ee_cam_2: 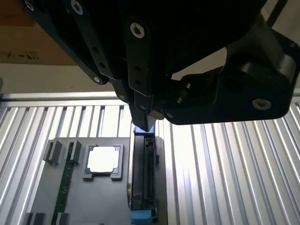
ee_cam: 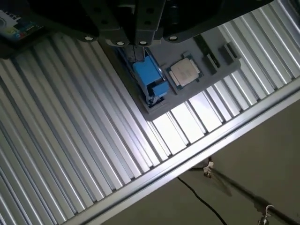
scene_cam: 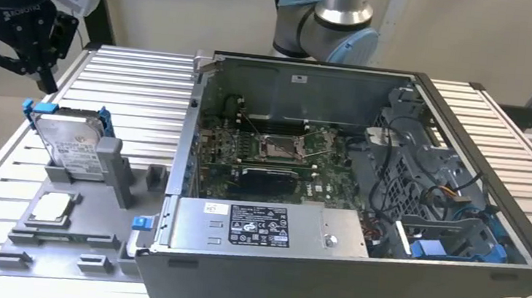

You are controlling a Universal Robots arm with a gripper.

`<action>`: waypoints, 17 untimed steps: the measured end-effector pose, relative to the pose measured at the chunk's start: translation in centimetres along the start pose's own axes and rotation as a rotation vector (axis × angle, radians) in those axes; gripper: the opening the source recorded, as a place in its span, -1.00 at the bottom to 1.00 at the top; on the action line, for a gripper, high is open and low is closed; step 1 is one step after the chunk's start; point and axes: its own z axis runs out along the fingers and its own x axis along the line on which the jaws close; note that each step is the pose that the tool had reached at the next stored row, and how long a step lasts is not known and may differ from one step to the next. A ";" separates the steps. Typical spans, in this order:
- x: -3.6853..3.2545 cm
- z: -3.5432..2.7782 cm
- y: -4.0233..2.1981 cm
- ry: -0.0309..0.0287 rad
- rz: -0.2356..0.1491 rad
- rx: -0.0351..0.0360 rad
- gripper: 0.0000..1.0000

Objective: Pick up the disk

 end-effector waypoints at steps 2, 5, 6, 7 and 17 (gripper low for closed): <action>0.00 0.00 0.00 0.0005 -0.037 0.0003 -1.00; 0.00 0.00 0.00 0.0014 -0.092 0.0006 -1.00; 0.00 0.00 0.00 0.0017 -0.110 0.0008 -1.00; 0.00 0.00 0.00 0.0020 -0.129 0.0009 -1.00; 0.22 0.01 0.34 0.0038 -0.269 0.0027 -1.00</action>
